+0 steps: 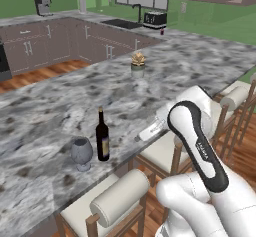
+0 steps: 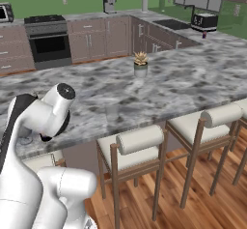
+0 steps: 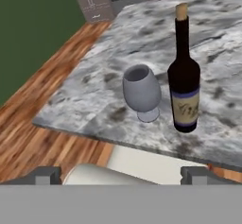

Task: There is a wine glass and glass cup on the dining counter. Place the wine bottle next to the wine glass and the juice bottle next to the glass cup.

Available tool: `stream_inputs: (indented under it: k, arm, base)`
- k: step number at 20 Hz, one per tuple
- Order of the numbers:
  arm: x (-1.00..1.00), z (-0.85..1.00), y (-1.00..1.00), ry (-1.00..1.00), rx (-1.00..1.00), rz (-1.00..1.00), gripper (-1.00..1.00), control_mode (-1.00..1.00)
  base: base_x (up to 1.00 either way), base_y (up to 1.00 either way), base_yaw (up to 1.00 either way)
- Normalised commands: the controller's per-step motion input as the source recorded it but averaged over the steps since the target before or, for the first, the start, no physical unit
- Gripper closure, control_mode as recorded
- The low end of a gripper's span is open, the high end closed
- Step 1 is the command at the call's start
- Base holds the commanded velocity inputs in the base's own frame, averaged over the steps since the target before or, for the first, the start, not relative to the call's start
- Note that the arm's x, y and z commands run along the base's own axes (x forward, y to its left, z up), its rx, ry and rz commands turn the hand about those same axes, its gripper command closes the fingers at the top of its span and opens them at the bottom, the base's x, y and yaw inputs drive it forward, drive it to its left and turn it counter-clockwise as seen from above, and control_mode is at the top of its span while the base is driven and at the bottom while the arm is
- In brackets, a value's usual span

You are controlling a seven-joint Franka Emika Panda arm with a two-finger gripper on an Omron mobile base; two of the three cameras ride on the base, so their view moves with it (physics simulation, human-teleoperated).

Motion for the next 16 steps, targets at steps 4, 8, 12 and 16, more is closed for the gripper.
stream_inputs:
  k: [4,8,12,16]
  arm:
    - [-0.43,0.03,-0.28,0.18,-0.13,-0.23,-1.0,-1.0]
    - [-0.37,0.0,-0.27,0.14,-0.17,-0.25,-1.0,-1.0]
    - [-0.22,0.01,-0.28,0.15,-0.17,-0.24,-1.0,-1.0]
    - [-0.19,0.02,-0.31,0.18,-0.16,-0.19,-1.0,-1.0]
  base:
    - [0.0,0.0,0.0]
    - [0.0,0.0,0.0]
    - [0.0,0.0,0.0]
    - [0.0,0.0,0.0]
